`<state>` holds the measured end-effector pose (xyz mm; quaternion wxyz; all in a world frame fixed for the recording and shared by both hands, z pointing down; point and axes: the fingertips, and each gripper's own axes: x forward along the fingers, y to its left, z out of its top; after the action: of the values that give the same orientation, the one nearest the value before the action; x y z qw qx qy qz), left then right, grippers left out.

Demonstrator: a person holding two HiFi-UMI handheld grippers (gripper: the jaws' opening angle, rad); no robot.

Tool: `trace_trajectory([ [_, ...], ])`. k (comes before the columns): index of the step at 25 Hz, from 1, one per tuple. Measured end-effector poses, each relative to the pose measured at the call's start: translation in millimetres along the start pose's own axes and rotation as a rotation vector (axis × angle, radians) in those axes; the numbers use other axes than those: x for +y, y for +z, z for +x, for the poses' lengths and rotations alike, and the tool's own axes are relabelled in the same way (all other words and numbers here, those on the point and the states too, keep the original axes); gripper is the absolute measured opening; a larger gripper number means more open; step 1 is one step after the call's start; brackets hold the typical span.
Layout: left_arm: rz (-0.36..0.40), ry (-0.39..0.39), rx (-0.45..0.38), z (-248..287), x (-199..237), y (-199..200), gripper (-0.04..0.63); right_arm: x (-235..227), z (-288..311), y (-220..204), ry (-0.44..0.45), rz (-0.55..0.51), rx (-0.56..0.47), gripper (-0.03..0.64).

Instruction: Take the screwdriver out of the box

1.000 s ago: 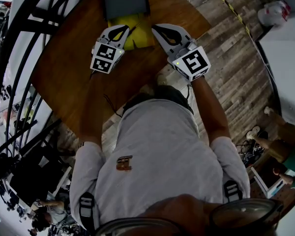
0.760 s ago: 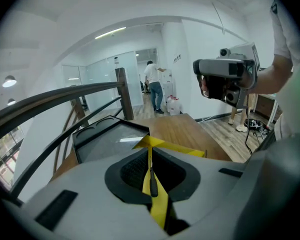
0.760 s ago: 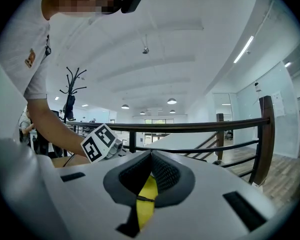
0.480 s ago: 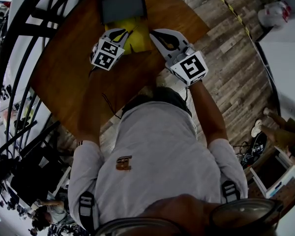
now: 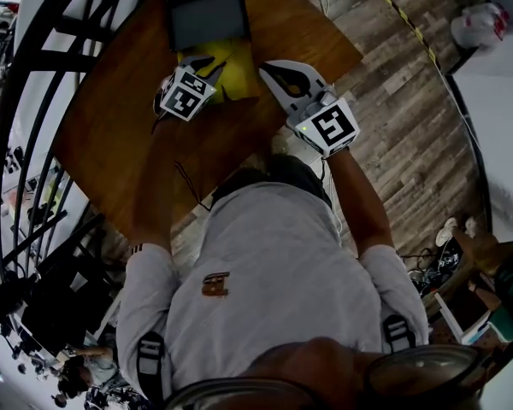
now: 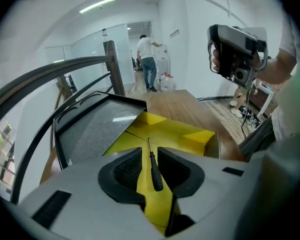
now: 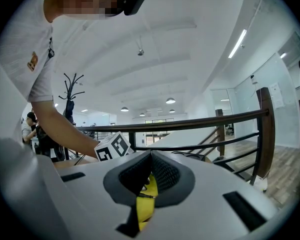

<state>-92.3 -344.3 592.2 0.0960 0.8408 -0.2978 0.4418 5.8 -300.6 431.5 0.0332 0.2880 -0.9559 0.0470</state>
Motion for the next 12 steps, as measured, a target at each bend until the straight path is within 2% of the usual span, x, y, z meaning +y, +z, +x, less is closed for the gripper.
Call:
trace_trajectory([
  [5,0.002,-0.036,0.082,12.9,-2.6,-8.7,0.114,-10.4,-1.9,-1.1,0.002,0.008,-0.015,0.032],
  [12,-0.001,-0.075,0.189,27.0,-3.6,-19.3,0.121,-23.4,-3.9,-5.9,0.006,0.021,-0.035,0.032],
])
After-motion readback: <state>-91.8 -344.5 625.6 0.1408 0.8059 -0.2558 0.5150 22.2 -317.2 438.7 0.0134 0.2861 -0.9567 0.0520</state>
